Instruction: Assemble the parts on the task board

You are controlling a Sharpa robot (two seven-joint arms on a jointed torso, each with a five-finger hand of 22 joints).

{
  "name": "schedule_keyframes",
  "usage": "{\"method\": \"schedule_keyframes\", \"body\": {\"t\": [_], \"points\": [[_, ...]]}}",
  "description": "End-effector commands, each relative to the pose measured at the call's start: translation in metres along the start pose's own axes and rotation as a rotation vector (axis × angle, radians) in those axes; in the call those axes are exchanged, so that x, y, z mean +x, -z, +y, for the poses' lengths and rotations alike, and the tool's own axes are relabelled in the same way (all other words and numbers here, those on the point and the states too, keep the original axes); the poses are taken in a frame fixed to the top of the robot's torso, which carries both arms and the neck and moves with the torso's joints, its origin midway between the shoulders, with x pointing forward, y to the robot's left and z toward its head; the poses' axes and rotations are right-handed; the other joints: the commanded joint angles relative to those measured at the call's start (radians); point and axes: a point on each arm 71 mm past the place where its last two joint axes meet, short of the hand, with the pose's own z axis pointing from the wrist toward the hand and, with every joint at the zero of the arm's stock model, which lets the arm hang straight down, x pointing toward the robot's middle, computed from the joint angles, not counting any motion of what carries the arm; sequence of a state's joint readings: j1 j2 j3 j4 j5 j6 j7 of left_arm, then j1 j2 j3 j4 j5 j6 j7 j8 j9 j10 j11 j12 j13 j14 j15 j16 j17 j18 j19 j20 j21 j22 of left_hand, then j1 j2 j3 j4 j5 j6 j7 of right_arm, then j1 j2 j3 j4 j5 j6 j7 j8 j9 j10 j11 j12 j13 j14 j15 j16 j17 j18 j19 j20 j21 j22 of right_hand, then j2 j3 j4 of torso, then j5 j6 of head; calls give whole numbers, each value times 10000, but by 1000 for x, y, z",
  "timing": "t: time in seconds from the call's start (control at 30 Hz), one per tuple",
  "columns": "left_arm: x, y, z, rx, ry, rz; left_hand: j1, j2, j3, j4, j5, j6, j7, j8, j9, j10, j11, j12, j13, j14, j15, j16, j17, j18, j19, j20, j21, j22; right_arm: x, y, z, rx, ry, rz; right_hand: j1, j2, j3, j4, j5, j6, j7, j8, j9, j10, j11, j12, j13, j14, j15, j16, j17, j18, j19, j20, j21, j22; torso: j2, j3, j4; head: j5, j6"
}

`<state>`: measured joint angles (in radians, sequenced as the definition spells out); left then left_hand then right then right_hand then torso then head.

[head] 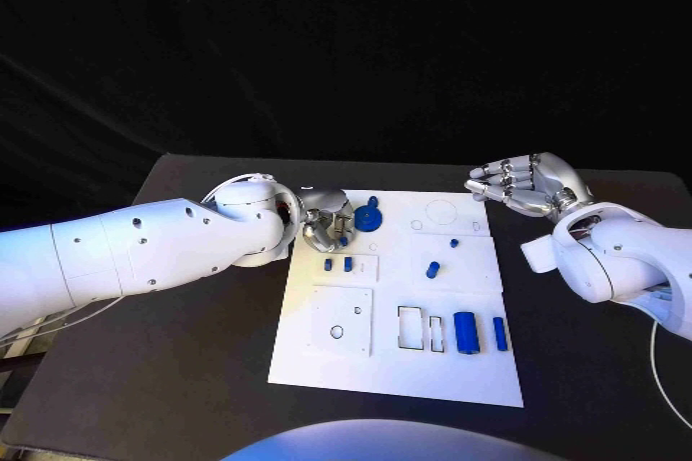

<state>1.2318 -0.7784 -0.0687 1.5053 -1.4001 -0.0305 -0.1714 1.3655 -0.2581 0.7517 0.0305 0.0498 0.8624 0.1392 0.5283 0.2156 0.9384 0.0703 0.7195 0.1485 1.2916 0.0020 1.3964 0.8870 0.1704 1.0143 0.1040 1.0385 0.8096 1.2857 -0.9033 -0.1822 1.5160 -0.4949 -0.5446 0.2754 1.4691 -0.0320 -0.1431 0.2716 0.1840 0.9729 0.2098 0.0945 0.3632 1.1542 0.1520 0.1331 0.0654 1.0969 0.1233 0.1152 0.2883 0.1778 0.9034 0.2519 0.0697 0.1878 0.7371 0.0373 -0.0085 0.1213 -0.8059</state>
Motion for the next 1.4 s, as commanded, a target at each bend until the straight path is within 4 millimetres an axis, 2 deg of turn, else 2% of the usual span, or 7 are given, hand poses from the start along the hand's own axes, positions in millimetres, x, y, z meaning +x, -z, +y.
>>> {"method": "schedule_keyframes", "body": {"t": [0.03,0.27,0.4,0.8,0.9,1.07,1.4], "points": [[2,0,-2,80,58,104,-102,-28,-83,6,12,-149,4,-97,-6,-129,12,-63,-9,-103,28,-50,-35,102,-97,-12,-68,-43,2,0,1,-82,1,171,81,-3,50,20,4,38,31,-38,-9,-81,7,28,-13,83,0,-37,-9,70,7,-12,13,-11,-7,4,-8,13,2],[2,0,-1,6,17,219,-289,-207,-266,53,15,-641,-39,-559,-139,-626,175,-86,15,-358,168,-138,-403,130,-250,105,-310,-281,1,0,0,-73,17,123,84,-7,49,20,4,38,31,-39,-9,-85,7,26,-14,82,0,-39,-11,70,6,-12,13,-14,-1,4,-4,10,3],[2,1,0,-31,-3,230,-319,-225,-413,63,14,-847,-119,-743,-194,-972,277,-30,49,-453,254,-165,-559,131,-248,184,-379,-332,1,0,0,-73,27,92,84,-7,49,20,4,38,31,-39,-9,-85,7,26,-14,82,0,-39,-11,70,6,-12,13,-14,-3,4,-3,8,9],[2,2,2,-108,-57,198,-297,-195,-528,74,14,-713,-55,-747,-173,-1316,355,121,117,-508,322,-164,-679,139,-221,255,-429,-381,1,0,0,-81,35,65,84,-7,49,20,4,38,31,-39,-9,-85,7,26,-14,82,0,-39,-11,70,6,-12,13,-14,-5,12,-8,27,14],[1,3,3,-135,-65,153,-289,-202,-566,74,14,-699,-63,-770,-175,-1507,400,177,140,-605,359,-210,-883,138,-217,284,-448,-398,0,0,0,-75,37,61,84,-7,49,20,4,38,31,-39,-9,-85,7,26,-14,82,0,-39,-11,70,6,-12,13,-14,-4,10,-10,23,8],[-1,5,7,-188,-49,-30,-258,-205,-635,94,14,-742,-94,-885,-195,-2173,555,182,98,-1077,484,-500,-1858,137,-238,394,-515,-455,0,0,0,-80,46,43,98,-10,49,24,4,39,32,-43,-11,-94,9,21,-15,75,3,-45,-21,69,4,-11,11,-25,-6,7,-13,27,27],[-6,12,13,-178,63,-408,-61,-163,-677,35,17,-923,-183,-1061,-258,-2709,681,31,-89,-1198,588,-553,-2189,145,-250,493,-539,-492,-2,0,-2,-3,-35,-17,103,-12,49,25,4,40,32,-44,-11,-100,11,18,-16,70,5,-49,-25,69,2,-10,10,-30,-9,9,-2,21,76]]}}
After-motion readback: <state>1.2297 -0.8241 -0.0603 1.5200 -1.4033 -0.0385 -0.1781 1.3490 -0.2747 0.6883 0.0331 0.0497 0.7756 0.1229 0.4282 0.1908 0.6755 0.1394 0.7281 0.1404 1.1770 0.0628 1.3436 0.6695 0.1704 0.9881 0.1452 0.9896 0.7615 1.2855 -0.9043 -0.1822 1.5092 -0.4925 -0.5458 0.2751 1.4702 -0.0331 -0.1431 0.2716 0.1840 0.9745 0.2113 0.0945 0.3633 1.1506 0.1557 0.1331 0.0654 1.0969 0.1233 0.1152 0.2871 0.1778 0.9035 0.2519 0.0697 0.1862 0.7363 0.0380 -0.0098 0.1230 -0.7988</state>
